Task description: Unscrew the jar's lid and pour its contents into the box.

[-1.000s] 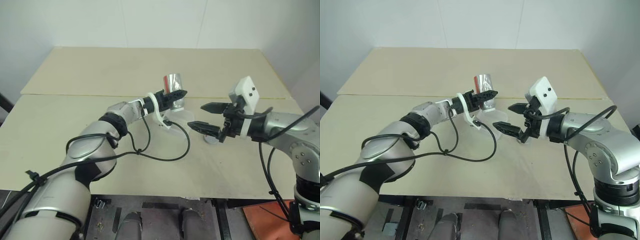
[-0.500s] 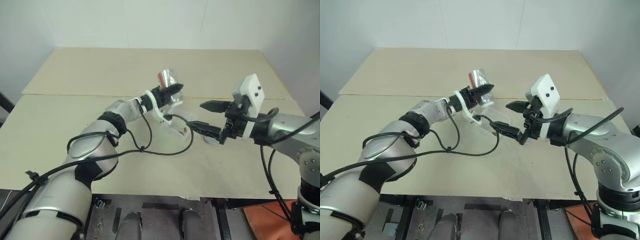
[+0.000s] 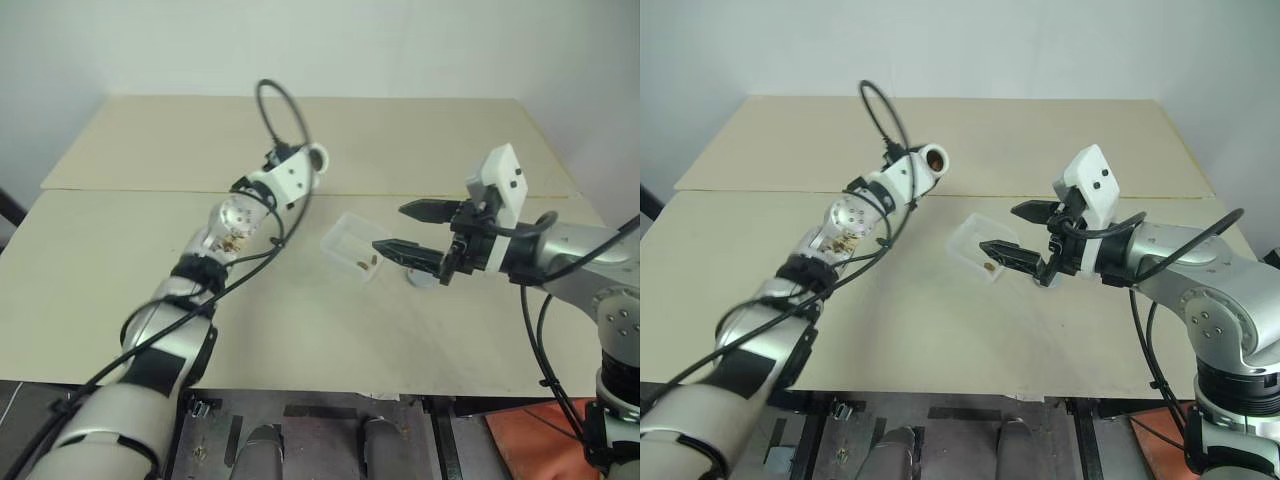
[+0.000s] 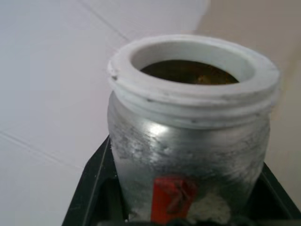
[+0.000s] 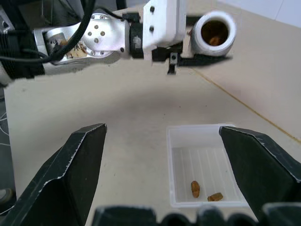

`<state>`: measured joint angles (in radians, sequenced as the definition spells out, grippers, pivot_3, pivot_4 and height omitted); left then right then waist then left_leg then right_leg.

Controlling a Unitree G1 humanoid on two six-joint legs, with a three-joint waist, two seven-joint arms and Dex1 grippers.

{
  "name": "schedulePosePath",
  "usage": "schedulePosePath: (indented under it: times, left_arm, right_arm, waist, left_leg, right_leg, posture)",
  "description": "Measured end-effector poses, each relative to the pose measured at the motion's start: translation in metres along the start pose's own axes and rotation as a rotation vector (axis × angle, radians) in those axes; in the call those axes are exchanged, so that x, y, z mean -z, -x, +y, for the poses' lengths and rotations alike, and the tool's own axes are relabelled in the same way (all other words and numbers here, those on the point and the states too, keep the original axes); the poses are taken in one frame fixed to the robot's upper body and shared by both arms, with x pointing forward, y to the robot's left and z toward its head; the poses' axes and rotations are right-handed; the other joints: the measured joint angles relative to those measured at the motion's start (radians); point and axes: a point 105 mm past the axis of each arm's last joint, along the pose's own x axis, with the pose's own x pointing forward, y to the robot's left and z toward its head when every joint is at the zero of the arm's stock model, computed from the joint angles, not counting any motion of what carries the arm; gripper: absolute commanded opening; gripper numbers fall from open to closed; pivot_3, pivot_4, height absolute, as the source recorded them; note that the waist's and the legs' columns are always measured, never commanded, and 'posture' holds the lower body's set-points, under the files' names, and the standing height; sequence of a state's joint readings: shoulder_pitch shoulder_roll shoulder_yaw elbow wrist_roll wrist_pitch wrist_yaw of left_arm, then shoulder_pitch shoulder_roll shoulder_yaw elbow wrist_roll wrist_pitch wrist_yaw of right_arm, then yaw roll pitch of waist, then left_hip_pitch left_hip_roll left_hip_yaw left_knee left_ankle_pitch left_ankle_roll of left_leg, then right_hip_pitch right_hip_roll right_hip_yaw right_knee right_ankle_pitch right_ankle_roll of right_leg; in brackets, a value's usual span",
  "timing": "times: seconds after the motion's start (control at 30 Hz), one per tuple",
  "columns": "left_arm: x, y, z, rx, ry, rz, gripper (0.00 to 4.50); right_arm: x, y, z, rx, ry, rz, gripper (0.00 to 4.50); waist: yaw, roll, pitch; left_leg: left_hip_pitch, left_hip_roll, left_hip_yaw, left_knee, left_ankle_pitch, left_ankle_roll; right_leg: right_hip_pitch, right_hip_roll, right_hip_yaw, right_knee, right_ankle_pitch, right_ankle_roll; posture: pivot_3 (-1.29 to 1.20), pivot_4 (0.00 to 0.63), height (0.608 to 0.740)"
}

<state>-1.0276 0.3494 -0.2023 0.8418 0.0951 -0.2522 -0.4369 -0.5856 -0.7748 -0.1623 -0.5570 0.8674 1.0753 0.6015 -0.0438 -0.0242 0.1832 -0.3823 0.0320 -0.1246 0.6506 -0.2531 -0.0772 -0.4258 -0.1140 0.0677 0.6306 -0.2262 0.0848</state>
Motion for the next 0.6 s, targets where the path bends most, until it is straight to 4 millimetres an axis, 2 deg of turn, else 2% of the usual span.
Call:
schedulePosePath:
  times: [0.1,0.2,0.33,0.47,0.6]
  left_arm:
    - [-0.004,0.013,0.013,0.028,0.234,0.030,1.93]
    - [-0.005,0.034,0.023,0.021,0.362,0.028,1.93]
    - [0.021,0.060,0.003,0.027,0.515,0.081,1.93]
    - [0.042,0.077,-0.010,-0.009,0.543,0.111,1.93]
    - [0.045,0.083,-0.016,-0.052,0.526,0.069,1.93]
  right_arm:
    - [0.000,0.000,0.001,-0.005,0.000,0.000,4.48]
    - [0.002,-0.001,0.001,-0.007,-0.004,0.002,4.48]
    - [0.007,-0.002,0.000,0.007,-0.009,0.010,4.48]
    - [0.015,-0.004,0.001,0.005,-0.032,0.019,4.48]
    - [0.015,-0.004,0.001,0.010,-0.028,0.010,4.48]
  waist:
    - [-0.015,0.000,0.000]
    - [-0.032,0.001,-0.001]
    - [-0.031,0.001,-0.001]
    - [-0.025,0.001,-0.001]
    - [-0.019,0.001,-0.001]
  left_leg:
    - [0.001,0.000,0.000,0.001,-0.001,0.001]
    - [0.006,0.000,0.000,0.001,-0.001,0.001]
    - [0.008,0.000,0.000,0.000,-0.003,0.006]
    - [0.008,0.000,0.000,0.001,-0.003,0.005]
    - [0.007,0.000,0.000,0.001,-0.003,0.005]
  right_leg:
    - [0.001,0.000,0.000,0.001,0.000,0.000]
    - [0.004,0.000,0.001,0.001,0.000,0.000]
    - [0.005,0.000,0.001,0.000,0.000,0.000]
    - [0.005,0.000,0.001,0.000,0.000,0.000]
    - [0.005,0.000,0.001,-0.001,0.000,0.000]
  posture:
    - [0.00,0.150,0.740]
    - [0.00,0.150,0.740]
    - [0.00,0.150,0.740]
    - [0.00,0.150,0.740]
    - [0.00,0.150,0.740]
